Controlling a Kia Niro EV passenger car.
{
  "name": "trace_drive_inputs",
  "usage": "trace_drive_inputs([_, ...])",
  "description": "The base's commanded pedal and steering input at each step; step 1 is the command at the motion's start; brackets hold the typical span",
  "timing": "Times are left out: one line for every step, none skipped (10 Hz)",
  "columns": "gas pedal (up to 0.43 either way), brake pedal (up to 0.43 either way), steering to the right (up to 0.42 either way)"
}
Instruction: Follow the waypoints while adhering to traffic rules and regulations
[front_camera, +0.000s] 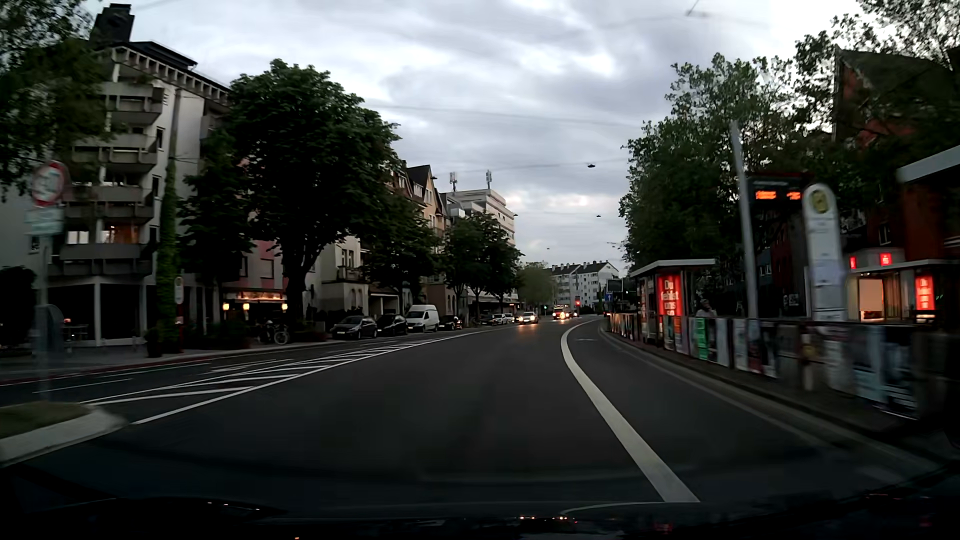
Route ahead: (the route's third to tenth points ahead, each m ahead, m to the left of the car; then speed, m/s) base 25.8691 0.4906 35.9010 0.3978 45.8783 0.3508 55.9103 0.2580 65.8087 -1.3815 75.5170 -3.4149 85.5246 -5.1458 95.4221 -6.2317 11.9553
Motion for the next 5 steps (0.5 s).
trace_drive_inputs([0.118,0.0,0.015])
trace_drive_inputs([0.118,0.0,0.016])
trace_drive_inputs([0.118,0.0,0.017])
trace_drive_inputs([0.118,0.0,0.018])
trace_drive_inputs([0.118,0.0,0.018])
